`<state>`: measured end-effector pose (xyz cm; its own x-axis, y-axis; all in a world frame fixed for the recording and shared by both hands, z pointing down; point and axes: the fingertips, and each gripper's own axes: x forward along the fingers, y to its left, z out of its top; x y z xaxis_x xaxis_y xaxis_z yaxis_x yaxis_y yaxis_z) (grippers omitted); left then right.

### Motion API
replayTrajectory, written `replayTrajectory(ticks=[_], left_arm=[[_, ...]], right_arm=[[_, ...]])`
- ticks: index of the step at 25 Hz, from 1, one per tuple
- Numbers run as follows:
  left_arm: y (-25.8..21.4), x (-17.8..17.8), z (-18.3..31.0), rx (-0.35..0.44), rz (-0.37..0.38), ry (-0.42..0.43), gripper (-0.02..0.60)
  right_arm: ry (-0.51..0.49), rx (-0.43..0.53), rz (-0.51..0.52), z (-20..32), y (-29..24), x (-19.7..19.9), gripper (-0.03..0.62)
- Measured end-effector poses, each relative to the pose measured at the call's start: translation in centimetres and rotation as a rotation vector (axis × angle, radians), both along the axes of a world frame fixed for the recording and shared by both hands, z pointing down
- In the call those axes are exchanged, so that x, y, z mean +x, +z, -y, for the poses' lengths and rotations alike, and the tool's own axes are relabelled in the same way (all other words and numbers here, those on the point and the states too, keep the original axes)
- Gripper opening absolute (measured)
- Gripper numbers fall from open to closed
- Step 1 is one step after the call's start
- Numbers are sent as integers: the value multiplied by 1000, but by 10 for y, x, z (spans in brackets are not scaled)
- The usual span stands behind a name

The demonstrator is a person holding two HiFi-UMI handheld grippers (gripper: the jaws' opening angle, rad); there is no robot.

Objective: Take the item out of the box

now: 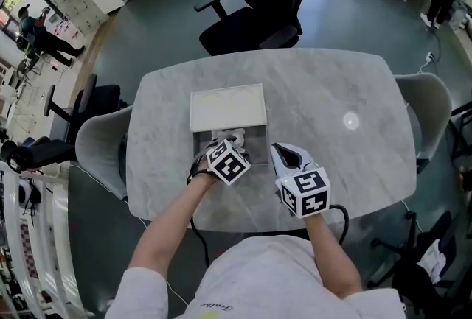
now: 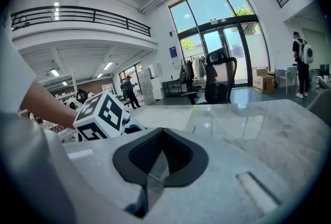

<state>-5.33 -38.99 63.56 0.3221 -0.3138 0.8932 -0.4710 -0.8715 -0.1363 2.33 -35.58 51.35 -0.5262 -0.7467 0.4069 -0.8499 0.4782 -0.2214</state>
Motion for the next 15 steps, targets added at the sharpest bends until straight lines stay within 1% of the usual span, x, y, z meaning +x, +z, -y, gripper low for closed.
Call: replayTrajectory(ticks=[5,10,13,15], left_arm=[[9,-10,7,4,41,-16,233],[14,-11,9,26,78,-4,227],[14,-13,10,29,86,8,184],[14,-13,9,21,78,5,172]], right_arm=[[5,-9,-7,5,2,-2,2],[-12,-17,-10,6,4,-5,2],[-13,-18,-9,6,3,-6,2],[-16,-20,-8,5,4,-6,2]])
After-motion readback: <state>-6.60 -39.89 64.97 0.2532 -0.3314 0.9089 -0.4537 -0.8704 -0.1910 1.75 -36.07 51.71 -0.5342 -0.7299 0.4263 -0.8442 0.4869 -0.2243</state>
